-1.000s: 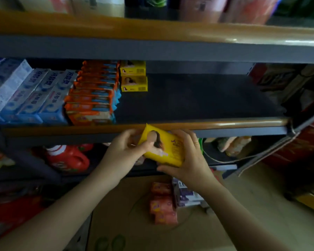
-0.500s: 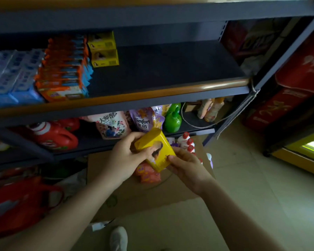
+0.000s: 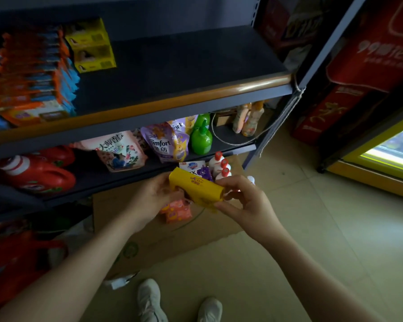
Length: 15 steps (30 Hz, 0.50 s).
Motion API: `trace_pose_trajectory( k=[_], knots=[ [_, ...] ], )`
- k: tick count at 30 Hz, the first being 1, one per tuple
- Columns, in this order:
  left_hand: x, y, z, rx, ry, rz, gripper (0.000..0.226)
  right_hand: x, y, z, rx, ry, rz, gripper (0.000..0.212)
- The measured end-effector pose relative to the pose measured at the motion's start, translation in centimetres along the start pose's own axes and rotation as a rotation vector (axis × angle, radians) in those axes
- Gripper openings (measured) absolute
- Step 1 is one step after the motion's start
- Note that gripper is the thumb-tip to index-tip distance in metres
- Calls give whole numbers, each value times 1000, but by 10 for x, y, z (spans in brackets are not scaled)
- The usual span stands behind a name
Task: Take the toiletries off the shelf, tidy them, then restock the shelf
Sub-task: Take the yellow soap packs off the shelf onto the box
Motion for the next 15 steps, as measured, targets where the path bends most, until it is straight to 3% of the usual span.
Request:
trace_pose_trajectory(
  k=[3, 9, 13, 15],
  knots=[
    [18, 3, -15, -121, -108, -93, 19, -6, -3, 5, 97, 113, 25, 33],
    [41, 3, -44, -391, -161, -166, 31, -4, -14, 27, 259, 360, 68, 21],
    [48, -4, -51, -443, -99, -252, 37, -1, -14, 39, 380, 439, 121, 8],
    [49, -5, -53, -476, -117, -264, 33, 0, -12, 45, 427, 433, 106, 15]
  ],
)
Point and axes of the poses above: each hand's wrist, its own y-axis towards the middle knuckle, its own x-axis out of the palm, z = x × y, the point moved 6 cm from there along y, towards the middle knuckle, and after that the axes turned 3 degrees about -x, right-handed, at the moved point
